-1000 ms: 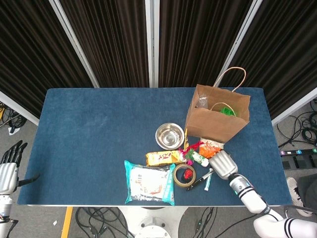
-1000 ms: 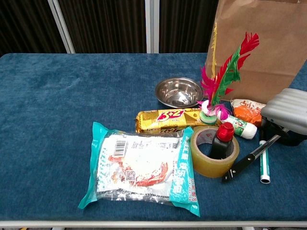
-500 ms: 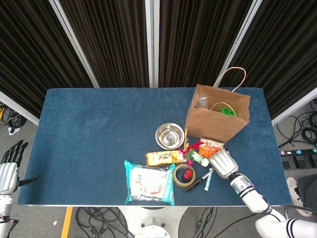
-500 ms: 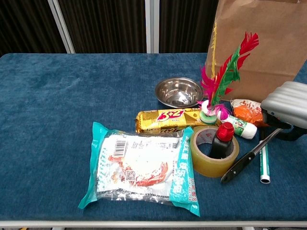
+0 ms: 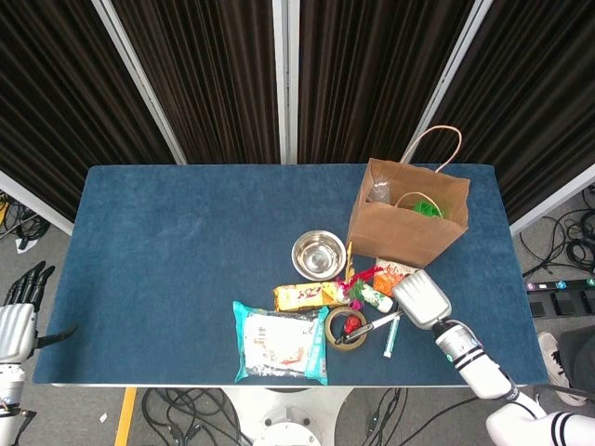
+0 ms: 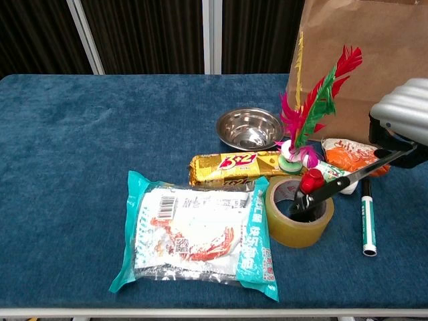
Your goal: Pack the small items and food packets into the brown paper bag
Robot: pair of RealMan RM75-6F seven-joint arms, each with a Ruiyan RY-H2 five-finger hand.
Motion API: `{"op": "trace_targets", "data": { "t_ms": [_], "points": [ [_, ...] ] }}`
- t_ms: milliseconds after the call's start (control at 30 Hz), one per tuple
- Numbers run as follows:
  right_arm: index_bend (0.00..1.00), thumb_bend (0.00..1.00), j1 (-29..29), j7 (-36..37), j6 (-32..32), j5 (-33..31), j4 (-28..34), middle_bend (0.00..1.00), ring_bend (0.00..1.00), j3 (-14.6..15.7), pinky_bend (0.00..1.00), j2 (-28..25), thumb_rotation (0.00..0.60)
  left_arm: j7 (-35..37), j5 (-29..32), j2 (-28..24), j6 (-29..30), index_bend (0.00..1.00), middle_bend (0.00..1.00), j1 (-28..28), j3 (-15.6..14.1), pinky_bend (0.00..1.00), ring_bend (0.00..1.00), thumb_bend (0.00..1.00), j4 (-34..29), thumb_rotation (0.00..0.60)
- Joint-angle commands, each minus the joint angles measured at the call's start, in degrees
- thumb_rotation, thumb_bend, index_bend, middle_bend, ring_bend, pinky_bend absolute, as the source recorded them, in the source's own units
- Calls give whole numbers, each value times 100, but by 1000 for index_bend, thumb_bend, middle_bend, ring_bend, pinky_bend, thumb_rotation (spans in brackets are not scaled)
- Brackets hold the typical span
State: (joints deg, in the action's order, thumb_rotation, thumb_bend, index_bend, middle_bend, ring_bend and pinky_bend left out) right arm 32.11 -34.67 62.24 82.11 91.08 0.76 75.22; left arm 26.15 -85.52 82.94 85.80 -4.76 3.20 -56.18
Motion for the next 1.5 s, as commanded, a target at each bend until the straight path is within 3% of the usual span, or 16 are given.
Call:
{"op": "trace_targets", "data": {
  "t_ms": [33,400,1133,1367,1500],
  "points": [
    [978,366,94,-183,165,35,625,763,673,-288,730,-380,600,-28,-3,-14,4,80,58,-6,3,119,0,135,-47,600],
    [987,376,343,-837,257,-352,1877,772,680,-902,741,-1012,600,-87,-62,-99,115,80,58,-10,8,119,0,134,-225,600],
    [999,386,411,-537,519,-278,2112,780,688,-1161,750,-1074,600,-183,-88,-155,128,80,59,-37,4,118,0,135,-332,600],
    [1000,387,473,-424,641,-295,2191,783,688,-1377,751,-1130,600,-233,-100,-177,128,80,58,-46,-4,118,0,135,-377,600],
    [1000,387,613,-381,695,-384,2241,785,690,-1648,752,-1139,600,-262,-109,-196,123,80,59,-59,-6,119,0,135,-407,600]
  ]
}}
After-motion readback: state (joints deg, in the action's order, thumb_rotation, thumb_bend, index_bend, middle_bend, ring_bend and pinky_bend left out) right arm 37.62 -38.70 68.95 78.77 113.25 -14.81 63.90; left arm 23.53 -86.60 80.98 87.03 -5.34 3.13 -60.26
